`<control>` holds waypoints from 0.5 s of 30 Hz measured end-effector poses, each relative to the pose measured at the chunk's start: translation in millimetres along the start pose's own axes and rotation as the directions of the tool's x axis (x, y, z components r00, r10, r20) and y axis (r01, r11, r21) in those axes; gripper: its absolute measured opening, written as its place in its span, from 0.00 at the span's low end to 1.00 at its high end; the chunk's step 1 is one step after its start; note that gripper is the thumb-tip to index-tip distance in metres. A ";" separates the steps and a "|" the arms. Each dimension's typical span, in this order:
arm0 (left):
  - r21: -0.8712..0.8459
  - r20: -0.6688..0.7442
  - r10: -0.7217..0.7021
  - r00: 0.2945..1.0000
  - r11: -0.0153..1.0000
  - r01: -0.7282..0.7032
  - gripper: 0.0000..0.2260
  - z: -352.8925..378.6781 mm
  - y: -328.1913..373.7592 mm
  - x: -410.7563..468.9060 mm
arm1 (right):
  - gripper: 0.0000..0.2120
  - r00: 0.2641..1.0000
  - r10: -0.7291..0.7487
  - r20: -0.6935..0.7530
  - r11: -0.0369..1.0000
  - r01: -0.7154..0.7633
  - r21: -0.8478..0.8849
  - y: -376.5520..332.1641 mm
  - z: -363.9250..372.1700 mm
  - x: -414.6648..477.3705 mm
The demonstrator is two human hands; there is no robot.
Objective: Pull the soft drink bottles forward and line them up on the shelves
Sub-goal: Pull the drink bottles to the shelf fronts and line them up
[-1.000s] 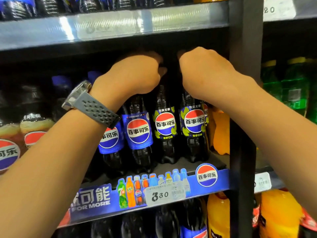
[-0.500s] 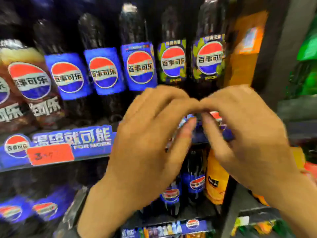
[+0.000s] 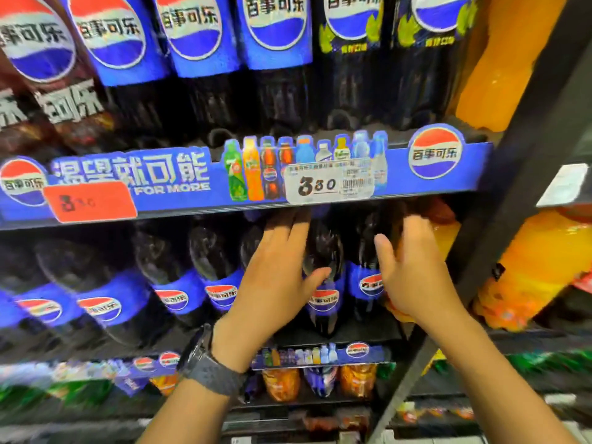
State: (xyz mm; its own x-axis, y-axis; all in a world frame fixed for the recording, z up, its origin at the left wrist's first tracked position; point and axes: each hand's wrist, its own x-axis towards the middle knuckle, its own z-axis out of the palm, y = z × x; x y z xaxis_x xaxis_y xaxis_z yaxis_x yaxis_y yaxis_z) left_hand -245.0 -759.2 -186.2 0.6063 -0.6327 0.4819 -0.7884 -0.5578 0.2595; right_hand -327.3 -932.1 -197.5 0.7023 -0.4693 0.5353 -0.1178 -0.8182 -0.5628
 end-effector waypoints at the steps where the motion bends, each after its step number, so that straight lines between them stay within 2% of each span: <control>1: 0.023 0.032 0.010 0.999 1.000 -0.011 0.45 1.5 -1.9 4.4 | 0.09 1.000 0.019 -0.010 1.000 -0.020 -0.009 0.8 3.7 5.0; 3: 0.062 0.078 0.039 0.996 0.997 -0.044 0.49 6.6 -4.3 10.7 | 0.13 0.996 0.082 0.031 0.996 -0.080 -0.040 4.3 11.7 14.7; 7: 0.086 0.106 0.038 0.994 0.995 -0.047 0.52 15.9 -7.1 18.2 | 0.18 0.972 0.208 0.113 0.978 -0.208 -0.016 11.0 26.1 28.6; 12: 0.018 0.071 0.050 0.996 0.999 -0.051 0.51 17.7 -13.3 22.8 | 0.19 0.981 0.178 0.076 0.982 -0.172 -0.080 15.1 29.4 28.2; 15: 0.037 0.050 0.029 0.998 0.999 -0.031 0.49 19.3 -13.3 25.1 | 0.18 0.991 0.118 0.056 0.984 -0.109 -0.141 13.2 26.4 25.9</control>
State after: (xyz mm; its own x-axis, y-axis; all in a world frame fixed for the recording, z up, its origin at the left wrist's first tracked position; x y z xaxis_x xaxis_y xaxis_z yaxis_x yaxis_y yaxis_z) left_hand -217.3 -778.1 -193.7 0.5875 -0.6746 0.4469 -0.8024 -0.5572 0.2136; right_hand -292.2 -946.3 -207.6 0.7219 -0.5429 0.4291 -0.2914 -0.8009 -0.5231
